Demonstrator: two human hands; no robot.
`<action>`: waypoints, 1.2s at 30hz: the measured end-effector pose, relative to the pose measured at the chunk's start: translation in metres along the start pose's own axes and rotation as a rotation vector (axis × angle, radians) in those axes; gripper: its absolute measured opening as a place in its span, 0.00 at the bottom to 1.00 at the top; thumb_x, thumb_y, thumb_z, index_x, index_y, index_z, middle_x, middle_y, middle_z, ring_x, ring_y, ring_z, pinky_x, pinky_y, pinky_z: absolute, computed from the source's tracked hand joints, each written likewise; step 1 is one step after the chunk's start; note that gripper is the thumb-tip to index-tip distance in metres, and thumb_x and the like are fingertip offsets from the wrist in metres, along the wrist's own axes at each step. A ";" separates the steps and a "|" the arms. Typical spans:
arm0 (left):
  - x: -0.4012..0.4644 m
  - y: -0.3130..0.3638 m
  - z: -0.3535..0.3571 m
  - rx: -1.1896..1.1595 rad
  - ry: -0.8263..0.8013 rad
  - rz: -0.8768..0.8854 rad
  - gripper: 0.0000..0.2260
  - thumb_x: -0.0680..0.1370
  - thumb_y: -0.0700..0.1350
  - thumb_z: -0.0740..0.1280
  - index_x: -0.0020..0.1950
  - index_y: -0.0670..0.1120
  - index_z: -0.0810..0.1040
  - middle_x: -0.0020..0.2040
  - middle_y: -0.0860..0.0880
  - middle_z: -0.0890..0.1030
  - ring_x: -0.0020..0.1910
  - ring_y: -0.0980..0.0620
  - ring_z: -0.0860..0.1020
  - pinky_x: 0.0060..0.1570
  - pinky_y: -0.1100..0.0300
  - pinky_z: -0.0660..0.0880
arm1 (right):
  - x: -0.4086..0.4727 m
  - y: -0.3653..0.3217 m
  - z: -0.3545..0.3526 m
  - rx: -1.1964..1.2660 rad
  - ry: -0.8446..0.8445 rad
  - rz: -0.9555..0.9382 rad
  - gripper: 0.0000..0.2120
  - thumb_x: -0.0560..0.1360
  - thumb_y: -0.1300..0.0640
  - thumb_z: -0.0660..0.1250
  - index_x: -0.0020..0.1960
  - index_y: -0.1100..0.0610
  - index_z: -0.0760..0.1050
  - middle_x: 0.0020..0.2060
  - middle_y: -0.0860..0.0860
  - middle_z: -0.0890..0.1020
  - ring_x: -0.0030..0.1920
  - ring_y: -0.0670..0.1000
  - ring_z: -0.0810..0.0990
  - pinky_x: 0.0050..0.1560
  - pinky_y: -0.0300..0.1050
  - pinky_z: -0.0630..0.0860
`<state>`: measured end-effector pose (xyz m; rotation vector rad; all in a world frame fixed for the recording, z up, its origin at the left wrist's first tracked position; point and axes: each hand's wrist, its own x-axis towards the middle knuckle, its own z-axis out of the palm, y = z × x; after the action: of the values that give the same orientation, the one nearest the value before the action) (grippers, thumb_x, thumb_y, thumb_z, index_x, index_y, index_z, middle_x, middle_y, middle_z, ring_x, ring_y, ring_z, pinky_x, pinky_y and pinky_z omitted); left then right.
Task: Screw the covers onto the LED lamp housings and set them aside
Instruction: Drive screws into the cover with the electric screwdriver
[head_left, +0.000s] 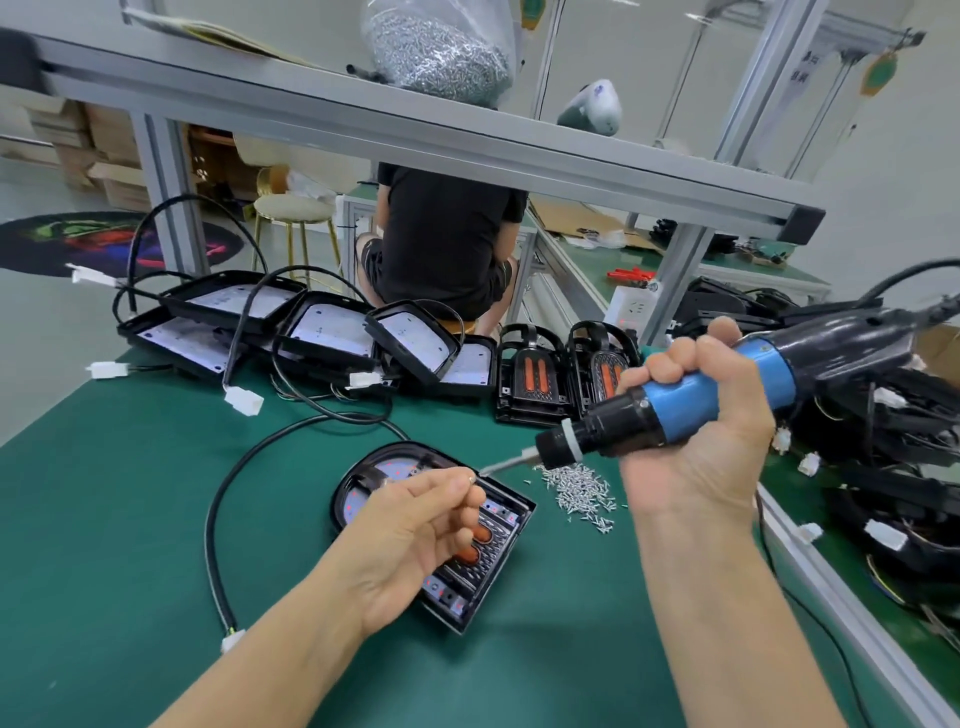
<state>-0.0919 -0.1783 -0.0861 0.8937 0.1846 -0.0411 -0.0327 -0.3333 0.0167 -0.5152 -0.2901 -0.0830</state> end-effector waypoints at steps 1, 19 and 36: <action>-0.002 -0.001 0.000 -0.026 -0.004 0.002 0.05 0.69 0.41 0.69 0.41 0.39 0.79 0.34 0.46 0.78 0.29 0.54 0.75 0.28 0.64 0.76 | -0.001 0.003 0.003 -0.004 -0.007 -0.012 0.13 0.66 0.66 0.65 0.46 0.51 0.72 0.30 0.46 0.72 0.28 0.44 0.72 0.34 0.37 0.73; -0.008 -0.003 0.004 -0.213 0.041 0.045 0.04 0.68 0.41 0.68 0.38 0.42 0.82 0.36 0.46 0.81 0.30 0.55 0.75 0.30 0.65 0.76 | -0.011 0.021 0.008 -0.072 0.000 -0.090 0.13 0.66 0.65 0.63 0.47 0.52 0.72 0.29 0.46 0.71 0.28 0.44 0.71 0.34 0.38 0.73; 0.002 -0.006 0.002 -0.196 0.195 0.152 0.05 0.75 0.36 0.65 0.47 0.38 0.79 0.36 0.46 0.81 0.31 0.56 0.76 0.31 0.66 0.76 | -0.008 0.017 -0.014 -0.191 -0.106 0.071 0.21 0.68 0.67 0.68 0.59 0.51 0.73 0.36 0.49 0.76 0.37 0.48 0.79 0.52 0.44 0.78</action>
<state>-0.0899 -0.1833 -0.0905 0.7131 0.2965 0.2026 -0.0340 -0.3256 -0.0052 -0.7199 -0.3690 -0.0149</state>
